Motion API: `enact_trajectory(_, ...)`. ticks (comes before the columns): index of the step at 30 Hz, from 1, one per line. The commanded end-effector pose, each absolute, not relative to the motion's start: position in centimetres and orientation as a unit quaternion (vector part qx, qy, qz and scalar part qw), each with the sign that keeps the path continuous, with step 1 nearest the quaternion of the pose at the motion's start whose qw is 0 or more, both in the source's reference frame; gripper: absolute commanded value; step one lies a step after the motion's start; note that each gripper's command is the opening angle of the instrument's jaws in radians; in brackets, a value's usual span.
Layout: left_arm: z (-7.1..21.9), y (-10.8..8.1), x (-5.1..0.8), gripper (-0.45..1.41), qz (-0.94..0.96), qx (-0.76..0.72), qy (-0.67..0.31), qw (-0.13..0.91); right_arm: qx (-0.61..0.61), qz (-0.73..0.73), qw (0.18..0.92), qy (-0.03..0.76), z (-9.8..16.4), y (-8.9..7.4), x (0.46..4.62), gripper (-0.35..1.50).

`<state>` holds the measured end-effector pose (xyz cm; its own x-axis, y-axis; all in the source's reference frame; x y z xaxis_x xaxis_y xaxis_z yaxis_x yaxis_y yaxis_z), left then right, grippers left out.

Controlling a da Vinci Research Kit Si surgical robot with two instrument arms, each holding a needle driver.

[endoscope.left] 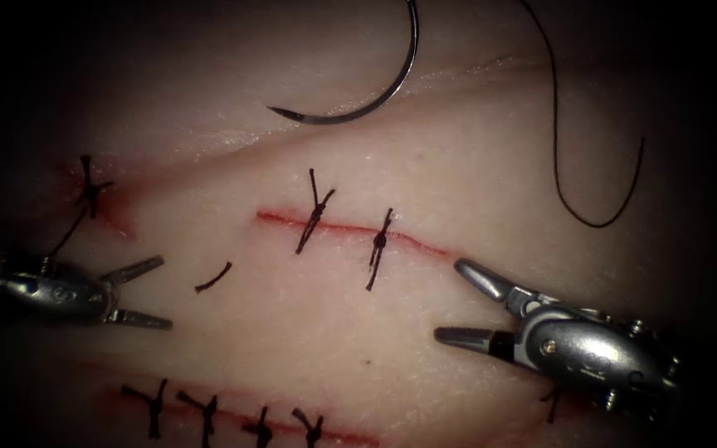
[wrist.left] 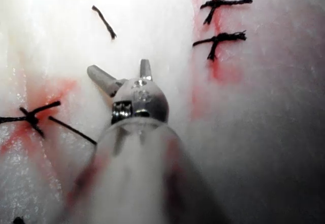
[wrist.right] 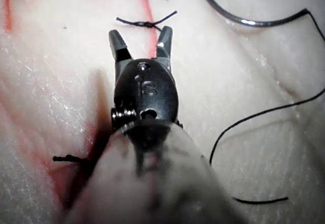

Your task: Wound Closure

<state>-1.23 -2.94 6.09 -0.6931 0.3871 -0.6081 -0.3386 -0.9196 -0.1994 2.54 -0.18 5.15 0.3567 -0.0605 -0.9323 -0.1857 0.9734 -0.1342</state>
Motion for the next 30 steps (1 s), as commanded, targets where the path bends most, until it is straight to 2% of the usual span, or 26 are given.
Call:
enact_trajectory(1,6.1,-3.0,-1.26,0.59,0.92,-0.34,-0.031,0.192,-0.102,0.043,0.817,0.566,5.2,-0.2,2.61,1.15)
enact_trajectory(7,5.5,-2.7,-1.63,0.52,0.893,-0.402,0.0,0.201,-0.041,0.088,0.842,0.53,5.1,-0.1,2.62,1.28)
enact_trajectory(10,5.2,-2.4,-1.84,0.62,0.844,-0.496,-0.019,0.202,-0.011,0.109,0.859,0.5,5.0,0.0,2.57,1.26)
enact_trajectory(20,5.0,-2.1,-1.79,0.73,0.813,-0.549,-0.063,0.185,0.003,0.121,0.85,0.513,4.9,0.3,2.4,1.3)
enact_trajectory(24,4.9,-2.0,-1.82,0.73,0.805,-0.558,-0.06,0.194,0.032,0.138,0.838,0.527,4.7,0.4,2.45,1.23)
enact_trajectory(30,4.8,-2.0,-1.88,0.71,0.803,-0.559,-0.063,0.197,0.046,0.146,0.836,0.527,4.6,0.6,2.45,1.25)
